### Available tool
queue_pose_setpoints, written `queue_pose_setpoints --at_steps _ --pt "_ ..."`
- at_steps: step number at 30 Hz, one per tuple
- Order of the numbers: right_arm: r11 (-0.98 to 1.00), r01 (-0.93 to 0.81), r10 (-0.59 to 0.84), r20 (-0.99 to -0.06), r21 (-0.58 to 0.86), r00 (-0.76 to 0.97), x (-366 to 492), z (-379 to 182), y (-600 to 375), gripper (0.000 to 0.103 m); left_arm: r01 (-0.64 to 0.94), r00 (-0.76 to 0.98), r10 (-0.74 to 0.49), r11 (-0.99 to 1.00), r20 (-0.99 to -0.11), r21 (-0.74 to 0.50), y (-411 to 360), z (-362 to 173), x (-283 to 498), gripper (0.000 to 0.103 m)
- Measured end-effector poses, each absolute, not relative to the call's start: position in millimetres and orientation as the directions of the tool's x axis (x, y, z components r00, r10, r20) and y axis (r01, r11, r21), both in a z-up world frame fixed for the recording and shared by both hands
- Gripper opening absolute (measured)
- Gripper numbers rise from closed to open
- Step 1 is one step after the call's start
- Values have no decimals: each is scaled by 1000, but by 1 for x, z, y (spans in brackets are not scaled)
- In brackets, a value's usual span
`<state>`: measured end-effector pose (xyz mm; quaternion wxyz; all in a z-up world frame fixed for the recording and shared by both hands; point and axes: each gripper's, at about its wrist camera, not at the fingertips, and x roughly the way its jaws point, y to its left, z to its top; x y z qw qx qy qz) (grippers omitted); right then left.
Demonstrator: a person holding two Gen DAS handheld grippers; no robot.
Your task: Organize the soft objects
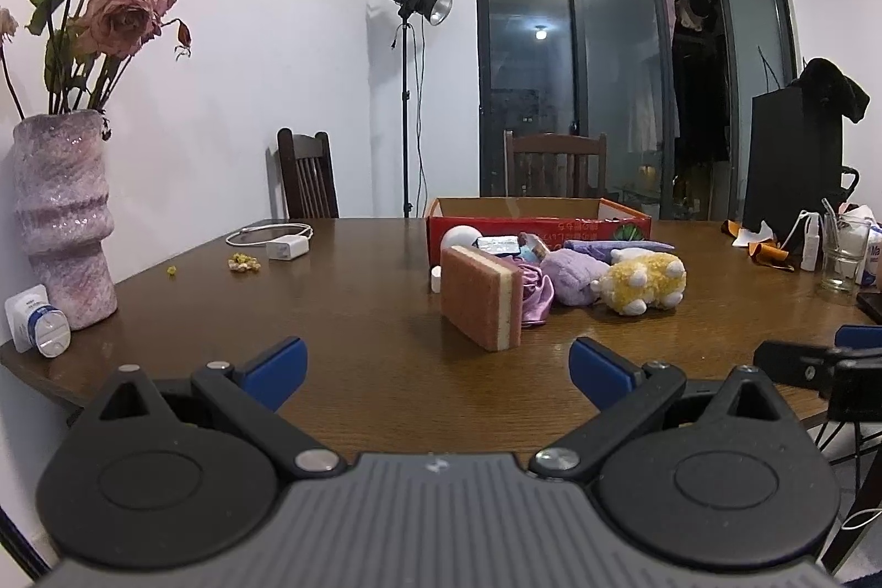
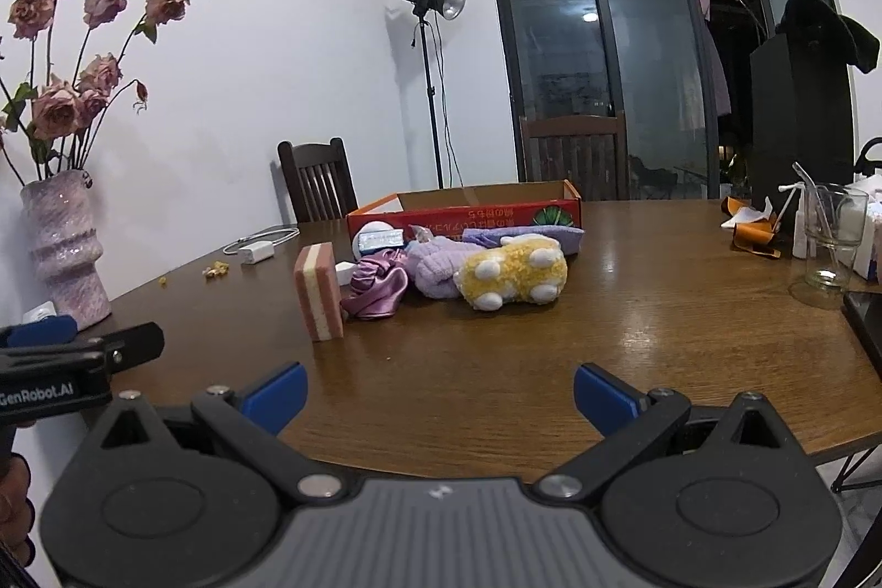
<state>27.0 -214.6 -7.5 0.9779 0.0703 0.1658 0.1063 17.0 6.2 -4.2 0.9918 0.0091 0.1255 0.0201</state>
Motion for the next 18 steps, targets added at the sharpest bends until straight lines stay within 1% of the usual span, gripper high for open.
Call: queue_pose_setpoints --at_steps 6,18 --pt "968 -140 197 -290 207 936 26 -6 -224 103 -39 969 45 999 -243 31 5 -5 17 103" --pt "968 -161 214 -294 195 932 22 -11 -219 103 -25 972 35 999 -231 45 0 -6 13 103"
